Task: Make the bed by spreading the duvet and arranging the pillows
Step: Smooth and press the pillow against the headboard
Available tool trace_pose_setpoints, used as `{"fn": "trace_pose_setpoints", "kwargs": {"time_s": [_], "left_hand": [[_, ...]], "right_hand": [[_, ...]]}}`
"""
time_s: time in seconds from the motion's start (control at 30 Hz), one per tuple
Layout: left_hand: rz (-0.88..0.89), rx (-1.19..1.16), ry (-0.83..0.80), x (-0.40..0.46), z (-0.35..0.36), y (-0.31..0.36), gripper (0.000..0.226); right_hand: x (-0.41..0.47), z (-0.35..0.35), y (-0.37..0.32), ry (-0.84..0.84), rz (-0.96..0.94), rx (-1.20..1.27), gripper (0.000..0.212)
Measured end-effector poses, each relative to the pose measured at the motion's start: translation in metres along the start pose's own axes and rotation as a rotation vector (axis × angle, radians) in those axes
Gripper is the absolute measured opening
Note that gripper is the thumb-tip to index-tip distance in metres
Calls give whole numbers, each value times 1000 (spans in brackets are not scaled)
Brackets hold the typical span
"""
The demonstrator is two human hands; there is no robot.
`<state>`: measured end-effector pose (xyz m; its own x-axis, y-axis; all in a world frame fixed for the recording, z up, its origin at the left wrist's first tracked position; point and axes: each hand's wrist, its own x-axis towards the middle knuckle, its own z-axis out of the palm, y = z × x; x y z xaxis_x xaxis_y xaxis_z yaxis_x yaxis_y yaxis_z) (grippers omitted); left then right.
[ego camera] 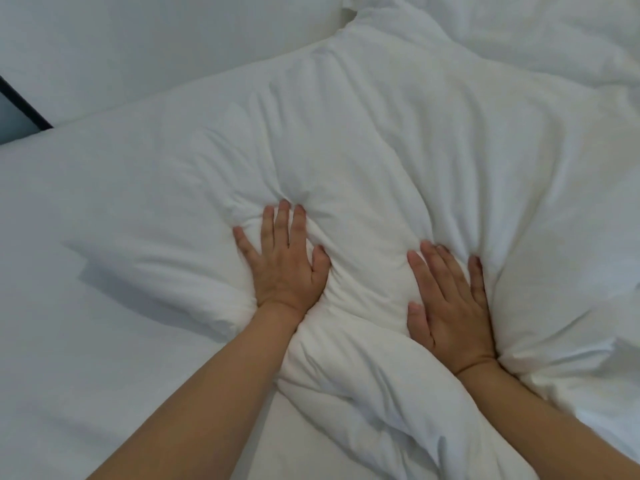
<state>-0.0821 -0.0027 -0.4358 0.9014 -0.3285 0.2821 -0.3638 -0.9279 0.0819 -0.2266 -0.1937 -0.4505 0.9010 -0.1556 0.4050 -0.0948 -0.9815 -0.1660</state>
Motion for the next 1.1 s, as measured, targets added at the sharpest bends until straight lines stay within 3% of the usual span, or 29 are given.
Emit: {"fn": "trace_pose_setpoints", "kwargs": {"time_s": [0.13,0.2,0.27,0.3,0.33,0.4,0.47,0.53,0.63,0.73,0.8,0.9,1.0,1.07,1.1], "left_hand": [[48,65,-141,-5,-14,-3,76],[148,25,-227,-17,-32,-18,80],[312,-130,-285,-38,-62,-43,75],[419,-203,-279,-52,-82,-56,66],[547,-206,-239,-66,-99,-72,53],[781,-79,-127,-88,-117,-106,35],[846,82,-146,-97,-117,-137,52],[736,241,-217,-92,-111,-154,85],[482,320,-233,-72,-99,-153,103],[437,391,-292,-53,-88,-146,102],[519,415,-269,-40,-91,-147,98],[646,413,-55,-21,-95,-159,81],[886,292,211,-32,-90,-161,65],[996,189,253,-61,-85,-160,60],[975,169,236,-73,-84,-159,63]], "right_hand": [[-4,-21,-8,-80,61,-31,62],[-3,-42,-22,-252,81,-103,66],[14,-86,-48,-494,181,-135,62],[25,-112,-65,-543,267,-108,48],[33,-134,-85,-591,312,-71,36],[34,-158,-127,-633,279,-9,38],[16,-147,-166,-795,288,-30,53],[-9,-108,-188,-1024,410,-169,74],[-24,-74,-181,-977,490,-306,78],[-21,-75,-175,-922,464,-345,91],[-17,-77,-173,-901,441,-399,96],[-12,-77,-171,-925,388,-502,102],[-14,-71,-168,-805,419,-432,82],[-11,-66,-167,-755,476,-299,69],[-7,-72,-165,-823,499,-260,70]]}}
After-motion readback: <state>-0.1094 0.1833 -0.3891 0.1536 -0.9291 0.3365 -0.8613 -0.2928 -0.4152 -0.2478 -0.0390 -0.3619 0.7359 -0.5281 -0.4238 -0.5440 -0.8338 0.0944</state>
